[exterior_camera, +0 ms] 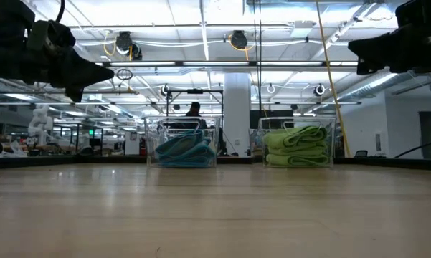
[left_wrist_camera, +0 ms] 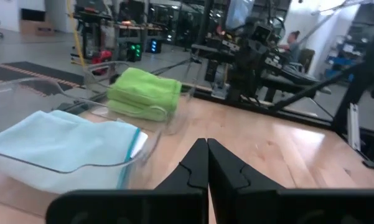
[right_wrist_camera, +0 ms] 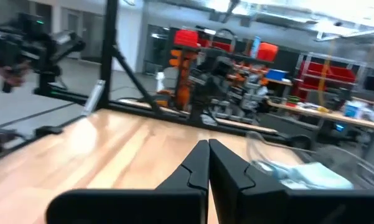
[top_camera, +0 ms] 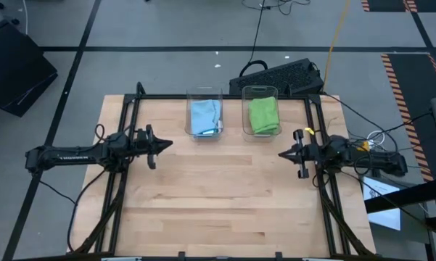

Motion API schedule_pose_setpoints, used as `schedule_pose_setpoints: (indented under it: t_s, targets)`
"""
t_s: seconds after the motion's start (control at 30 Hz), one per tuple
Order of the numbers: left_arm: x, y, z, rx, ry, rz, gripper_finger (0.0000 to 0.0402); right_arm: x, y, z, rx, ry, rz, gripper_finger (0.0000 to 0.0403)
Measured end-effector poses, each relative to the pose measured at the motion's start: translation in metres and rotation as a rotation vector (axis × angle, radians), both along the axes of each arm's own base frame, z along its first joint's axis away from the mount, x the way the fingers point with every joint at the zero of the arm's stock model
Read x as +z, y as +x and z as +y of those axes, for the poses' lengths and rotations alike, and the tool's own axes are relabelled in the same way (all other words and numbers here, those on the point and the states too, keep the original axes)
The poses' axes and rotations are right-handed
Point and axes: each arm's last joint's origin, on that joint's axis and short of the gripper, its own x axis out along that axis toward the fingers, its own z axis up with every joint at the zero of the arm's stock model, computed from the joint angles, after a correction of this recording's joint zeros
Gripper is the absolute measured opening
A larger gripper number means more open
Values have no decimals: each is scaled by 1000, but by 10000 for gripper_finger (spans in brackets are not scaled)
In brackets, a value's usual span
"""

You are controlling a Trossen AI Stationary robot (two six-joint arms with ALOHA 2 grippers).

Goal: Fold microfiber towels
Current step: Return to Home Position

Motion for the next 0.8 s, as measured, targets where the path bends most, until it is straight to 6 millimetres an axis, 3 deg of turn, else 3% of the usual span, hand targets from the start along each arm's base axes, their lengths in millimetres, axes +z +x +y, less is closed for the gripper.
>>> schedule_pose_setpoints:
  t_s: [0.23, 0.53, 0.8]
  targets:
    - [-5, 0, -2, -72, 17, 58, 0, 0, 0, 9, 35, 34, 0, 0]
    - [-8, 0, -3, -120, 80, 91, 0, 0, 0, 11, -87, -7, -2, 0]
    - [0, -4, -5, -145, 133, 18, 0, 0, 0, 11, -87, -11, 0, 0]
